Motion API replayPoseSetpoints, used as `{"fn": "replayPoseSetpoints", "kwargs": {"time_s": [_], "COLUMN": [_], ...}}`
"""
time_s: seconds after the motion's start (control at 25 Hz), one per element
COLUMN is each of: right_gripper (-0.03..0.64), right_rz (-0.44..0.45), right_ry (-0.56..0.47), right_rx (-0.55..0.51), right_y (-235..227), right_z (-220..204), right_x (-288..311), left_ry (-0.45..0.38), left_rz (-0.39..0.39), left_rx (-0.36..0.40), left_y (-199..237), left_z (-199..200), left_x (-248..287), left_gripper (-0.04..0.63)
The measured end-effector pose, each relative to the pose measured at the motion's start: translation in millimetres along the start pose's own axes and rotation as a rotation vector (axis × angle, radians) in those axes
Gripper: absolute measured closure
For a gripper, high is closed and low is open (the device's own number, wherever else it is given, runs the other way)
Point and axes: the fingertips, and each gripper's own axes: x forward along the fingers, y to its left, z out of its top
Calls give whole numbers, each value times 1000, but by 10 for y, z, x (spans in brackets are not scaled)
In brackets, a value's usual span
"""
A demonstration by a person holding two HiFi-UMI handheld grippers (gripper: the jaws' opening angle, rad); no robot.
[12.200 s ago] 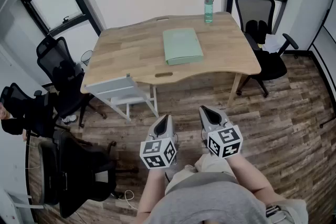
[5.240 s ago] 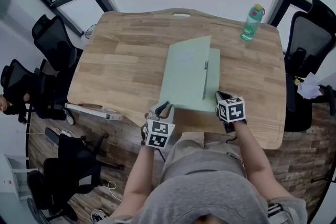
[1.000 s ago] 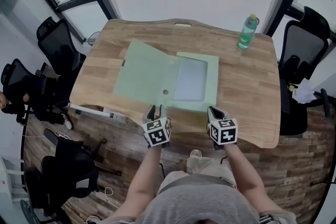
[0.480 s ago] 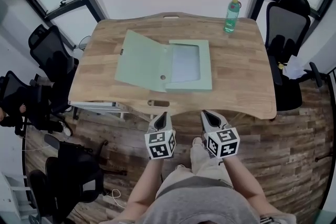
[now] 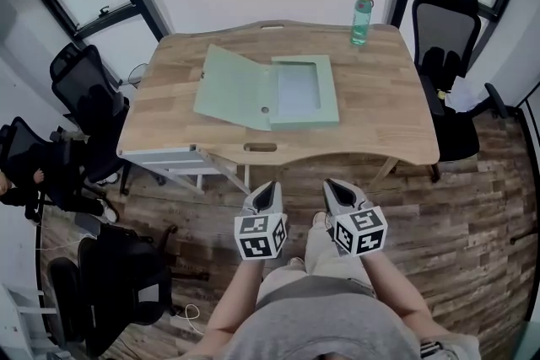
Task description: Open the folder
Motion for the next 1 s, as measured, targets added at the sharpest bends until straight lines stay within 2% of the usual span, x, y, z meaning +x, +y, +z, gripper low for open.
{"fn": "replayPoseSetpoints", "kwargs": {"time_s": [0.44, 0.84, 1.0], "right_gripper": [615, 615, 618], "right_rz": [17, 36, 19], "right_ry": [-40, -60, -78], "right_rx": [-13, -18, -17], "right_y": [496, 688, 672], "right_z": [-169, -142, -80], "right_x": [-452, -529, -538], "left_ry": [-22, -15, -16], "left_rz": [-54, -85, -88], "left_rx": [0, -3, -6], "left_y": [-95, -80, -61], "left_z": [-294, -393, -377], "left_x": [-717, -806, -788], "left_gripper": [591, 591, 591]}}
